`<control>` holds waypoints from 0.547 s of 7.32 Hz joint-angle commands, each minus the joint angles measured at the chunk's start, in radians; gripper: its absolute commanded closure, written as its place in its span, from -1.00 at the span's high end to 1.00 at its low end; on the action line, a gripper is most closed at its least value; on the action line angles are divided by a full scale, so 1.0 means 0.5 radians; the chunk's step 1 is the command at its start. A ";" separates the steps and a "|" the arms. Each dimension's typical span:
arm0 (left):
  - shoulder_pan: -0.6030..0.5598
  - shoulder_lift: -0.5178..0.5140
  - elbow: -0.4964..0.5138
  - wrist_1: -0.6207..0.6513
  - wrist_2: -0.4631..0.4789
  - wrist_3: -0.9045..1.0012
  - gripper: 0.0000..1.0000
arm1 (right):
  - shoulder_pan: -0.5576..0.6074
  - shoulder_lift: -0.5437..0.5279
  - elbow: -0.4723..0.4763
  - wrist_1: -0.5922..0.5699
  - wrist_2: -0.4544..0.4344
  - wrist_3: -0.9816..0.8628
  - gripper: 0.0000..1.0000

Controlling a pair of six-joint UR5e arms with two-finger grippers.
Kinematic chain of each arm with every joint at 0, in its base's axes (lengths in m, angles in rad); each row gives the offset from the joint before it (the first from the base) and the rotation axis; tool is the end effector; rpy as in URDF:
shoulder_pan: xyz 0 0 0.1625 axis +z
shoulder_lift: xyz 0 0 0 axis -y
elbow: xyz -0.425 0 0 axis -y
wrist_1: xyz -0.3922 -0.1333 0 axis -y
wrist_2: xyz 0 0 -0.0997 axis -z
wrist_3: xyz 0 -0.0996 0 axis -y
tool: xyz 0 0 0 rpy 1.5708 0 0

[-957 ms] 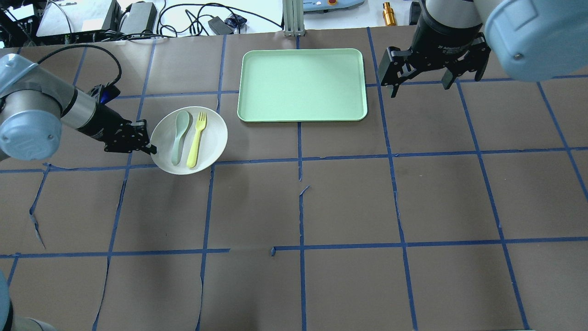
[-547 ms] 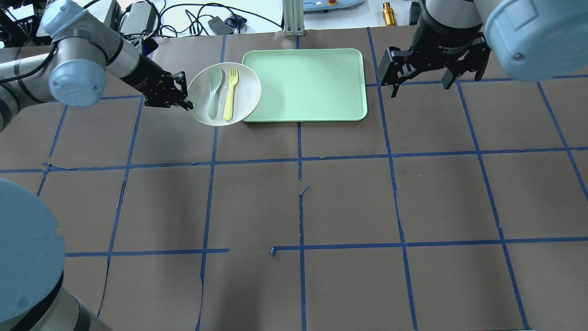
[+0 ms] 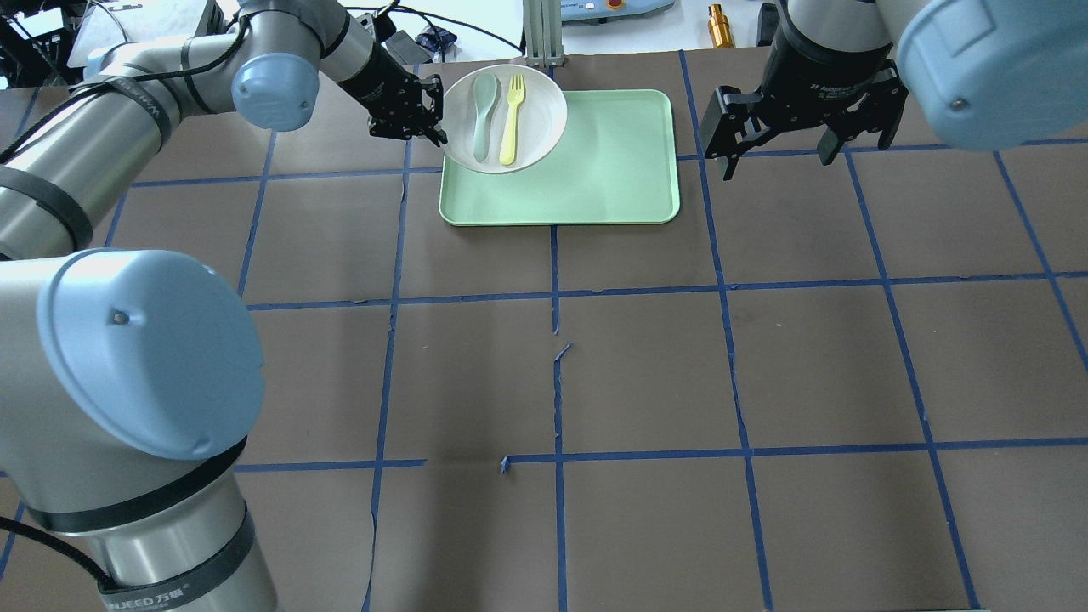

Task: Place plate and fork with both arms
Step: 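Lift the plate with the left gripper and carry it onto the green tray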

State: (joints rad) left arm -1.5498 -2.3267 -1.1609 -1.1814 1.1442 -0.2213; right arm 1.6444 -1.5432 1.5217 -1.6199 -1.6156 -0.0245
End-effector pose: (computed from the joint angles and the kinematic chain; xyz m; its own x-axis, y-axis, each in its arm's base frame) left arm -0.1584 -0.7675 0.2525 -0.8837 -0.2204 0.4128 -0.2203 0.9742 0.0484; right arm 0.1660 -0.4995 0.5036 -0.9944 -0.0947 0.0464 -0.0977 0.9928 -0.0694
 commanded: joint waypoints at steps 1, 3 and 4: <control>-0.112 -0.175 0.171 0.013 0.052 -0.060 -1.00 | 0.000 0.000 0.000 0.000 -0.002 0.000 1.00; -0.158 -0.246 0.171 0.068 0.083 -0.079 -1.00 | 0.000 0.000 0.000 0.000 0.001 0.000 1.00; -0.180 -0.261 0.171 0.068 0.123 -0.106 -1.00 | 0.000 0.000 0.000 0.000 0.001 0.000 1.00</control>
State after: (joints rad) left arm -1.6261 -2.4438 -1.0768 -1.1511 1.1863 -0.2611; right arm 1.6444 -1.5432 1.5217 -1.6199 -1.6155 -0.0245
